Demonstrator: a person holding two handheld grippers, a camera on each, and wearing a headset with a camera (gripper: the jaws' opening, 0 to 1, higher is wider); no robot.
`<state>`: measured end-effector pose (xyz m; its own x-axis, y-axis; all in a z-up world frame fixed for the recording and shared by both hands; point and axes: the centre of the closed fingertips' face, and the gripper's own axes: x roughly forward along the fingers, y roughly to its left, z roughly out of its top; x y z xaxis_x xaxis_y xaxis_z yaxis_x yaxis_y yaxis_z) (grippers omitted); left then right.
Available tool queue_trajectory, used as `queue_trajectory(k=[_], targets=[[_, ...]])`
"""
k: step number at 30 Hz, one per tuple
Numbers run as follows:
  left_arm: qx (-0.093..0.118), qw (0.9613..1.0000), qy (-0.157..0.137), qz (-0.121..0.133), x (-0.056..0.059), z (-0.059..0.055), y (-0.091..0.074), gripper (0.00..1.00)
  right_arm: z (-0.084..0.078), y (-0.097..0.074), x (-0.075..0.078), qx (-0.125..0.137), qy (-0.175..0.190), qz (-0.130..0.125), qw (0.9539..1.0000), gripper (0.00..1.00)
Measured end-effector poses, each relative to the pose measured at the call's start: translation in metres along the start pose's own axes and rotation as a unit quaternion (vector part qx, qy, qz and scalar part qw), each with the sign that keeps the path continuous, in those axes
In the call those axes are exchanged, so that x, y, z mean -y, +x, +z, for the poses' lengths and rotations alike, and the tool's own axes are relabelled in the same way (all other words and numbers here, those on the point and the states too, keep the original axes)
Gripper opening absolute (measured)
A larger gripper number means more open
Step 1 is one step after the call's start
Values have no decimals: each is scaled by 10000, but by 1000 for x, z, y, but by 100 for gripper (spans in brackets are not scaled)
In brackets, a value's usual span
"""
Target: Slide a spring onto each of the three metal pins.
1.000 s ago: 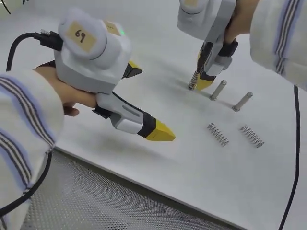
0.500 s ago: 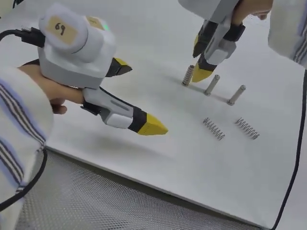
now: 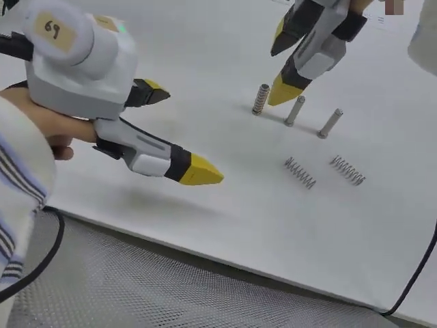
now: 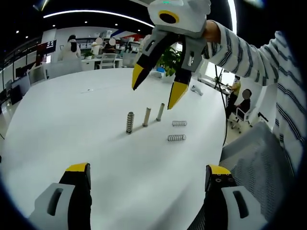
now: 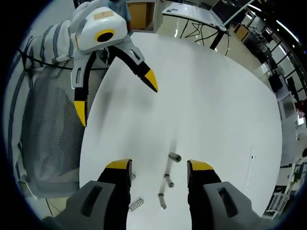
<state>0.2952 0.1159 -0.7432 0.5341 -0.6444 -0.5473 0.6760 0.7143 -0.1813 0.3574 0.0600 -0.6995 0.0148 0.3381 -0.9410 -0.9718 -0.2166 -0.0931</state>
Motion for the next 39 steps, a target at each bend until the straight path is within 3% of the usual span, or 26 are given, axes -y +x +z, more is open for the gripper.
queue_trajectory(k=[7,11,14,27,30,32,35,39], targets=[[-48,9997,121,-185,8,2,-3,98,-6,-13,-5,252,230,-180,9993,46],[121,9992,12,-372,16,8,-1,96,-12,-18,-9,309,382,-222,9985,47],[189,9990,112,-395,20,12,-2,96,-15,-21,-13,382,515,-263,9976,50],[115,9980,318,-525,20,11,-2,98,-30,-34,-34,878,1063,-415,9896,61],[99,9980,319,-537,19,12,-1,98,-34,-35,-38,1078,1240,-484,9852,62],[64,9980,330,-531,18,11,-1,98,-35,-38,-37,1298,1521,-621,9778,65],[7,9977,421,-524,18,9,0,98,-42,-40,-38,1432,1713,-701,9722,67],[1,9976,423,-546,18,8,0,98,-49,-37,-45,1674,1981,-654,9636,67]])
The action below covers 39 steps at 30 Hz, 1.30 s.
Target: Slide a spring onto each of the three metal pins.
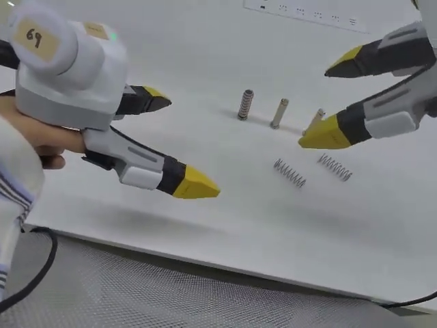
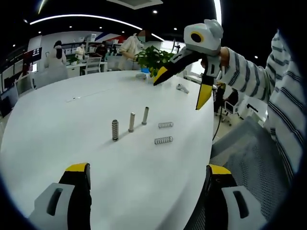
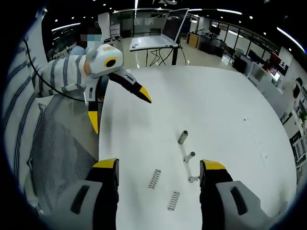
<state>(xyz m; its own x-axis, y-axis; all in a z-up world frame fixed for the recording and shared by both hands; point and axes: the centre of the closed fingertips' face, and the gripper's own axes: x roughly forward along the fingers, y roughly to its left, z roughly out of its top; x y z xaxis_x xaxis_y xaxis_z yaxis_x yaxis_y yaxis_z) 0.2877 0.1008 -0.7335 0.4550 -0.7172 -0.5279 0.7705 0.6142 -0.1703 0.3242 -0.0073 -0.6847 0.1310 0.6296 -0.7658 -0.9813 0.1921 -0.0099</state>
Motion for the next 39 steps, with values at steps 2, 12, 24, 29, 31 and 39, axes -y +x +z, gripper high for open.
queue_trajectory(k=[2,12,24,29,31,39], targets=[[-16,10000,-7,-14,0,0,1,98,-7,1,-1,10,64,-15,10000,68],[-86,10000,-37,-27,-2,-4,1,97,-27,-3,0,278,863,-233,9956,72],[-187,9997,-109,-63,-3,-9,-3,93,-33,-16,-4,952,1358,-476,9850,78],[-272,9995,-136,-71,-4,-13,-4,92,-42,-17,-4,1055,1534,-566,9809,83],[-295,9994,-146,-71,-4,-14,-5,92,-46,-17,-3,1097,1555,-619,9798,87],[-358,9992,-101,-131,-2,-17,-3,93,-58,-21,-5,1280,1967,-685,9697,94]])
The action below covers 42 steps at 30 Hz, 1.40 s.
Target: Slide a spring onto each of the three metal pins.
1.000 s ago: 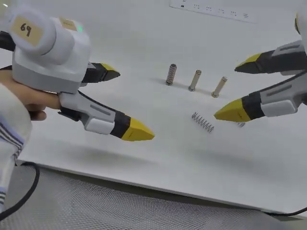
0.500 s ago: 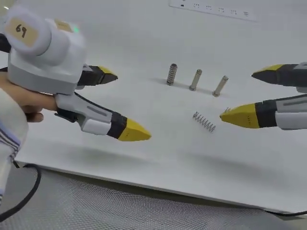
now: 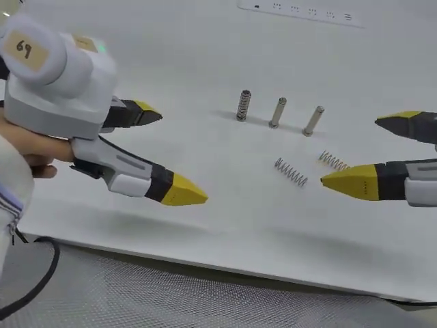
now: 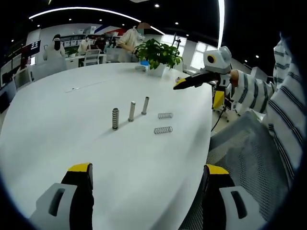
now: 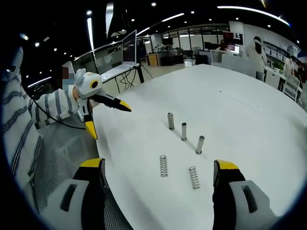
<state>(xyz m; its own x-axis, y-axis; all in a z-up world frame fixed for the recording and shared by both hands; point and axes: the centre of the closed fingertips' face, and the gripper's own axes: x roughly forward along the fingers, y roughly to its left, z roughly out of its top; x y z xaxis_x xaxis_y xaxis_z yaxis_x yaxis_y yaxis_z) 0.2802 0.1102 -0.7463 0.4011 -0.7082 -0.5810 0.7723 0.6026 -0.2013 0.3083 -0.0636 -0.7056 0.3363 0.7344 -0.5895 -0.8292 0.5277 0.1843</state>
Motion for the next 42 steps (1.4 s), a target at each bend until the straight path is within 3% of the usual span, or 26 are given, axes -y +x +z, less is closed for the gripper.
queue_trajectory(k=[3,13,30,33,42], targets=[[-40,10000,18,-24,1,-1,1,93,-1,-2,0,139,60,21,9999,99],[-42,9998,36,-182,5,0,8,92,-10,-4,10,284,137,-154,9994,99],[-43,9995,138,-273,6,8,10,91,-11,-1,9,171,71,-169,9997,100],[-94,9990,169,-398,7,10,12,89,-12,-2,11,154,114,-200,9996,100],[-194,9961,582,-630,4,23,28,88,-16,-3,10,122,151,-223,9996,100]])
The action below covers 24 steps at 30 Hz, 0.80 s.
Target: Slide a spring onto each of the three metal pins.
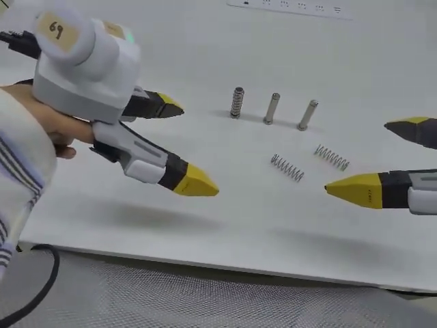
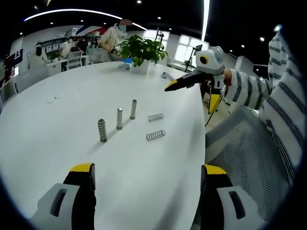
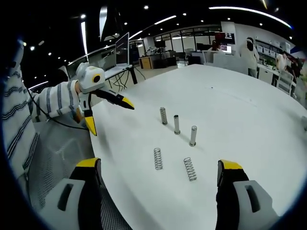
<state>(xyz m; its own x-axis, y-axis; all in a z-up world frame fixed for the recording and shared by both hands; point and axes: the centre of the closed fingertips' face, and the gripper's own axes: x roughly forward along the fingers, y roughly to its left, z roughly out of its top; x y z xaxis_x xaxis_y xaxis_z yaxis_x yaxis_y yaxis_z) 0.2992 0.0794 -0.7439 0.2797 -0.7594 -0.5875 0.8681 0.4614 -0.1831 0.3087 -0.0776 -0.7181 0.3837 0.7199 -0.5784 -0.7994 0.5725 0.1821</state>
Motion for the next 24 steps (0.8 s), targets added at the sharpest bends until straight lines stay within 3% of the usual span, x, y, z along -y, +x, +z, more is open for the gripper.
queue_trajectory(k=[2,5,7,12,24], targets=[[3,9997,95,-207,2,2,5,86,-2,0,-1,-11,10,1,10000,100],[73,9997,52,-218,0,7,10,84,-4,-1,0,-22,29,-10,10000,100],[232,9995,116,-194,-5,15,14,82,-4,-1,0,-11,47,-18,10000,100],[488,9981,35,-372,-3,29,22,78,-6,-1,-4,-36,64,6,10000,99],[208,9970,136,-728,1,23,48,72,-9,-1,-4,-65,99,-36,9999,99]])
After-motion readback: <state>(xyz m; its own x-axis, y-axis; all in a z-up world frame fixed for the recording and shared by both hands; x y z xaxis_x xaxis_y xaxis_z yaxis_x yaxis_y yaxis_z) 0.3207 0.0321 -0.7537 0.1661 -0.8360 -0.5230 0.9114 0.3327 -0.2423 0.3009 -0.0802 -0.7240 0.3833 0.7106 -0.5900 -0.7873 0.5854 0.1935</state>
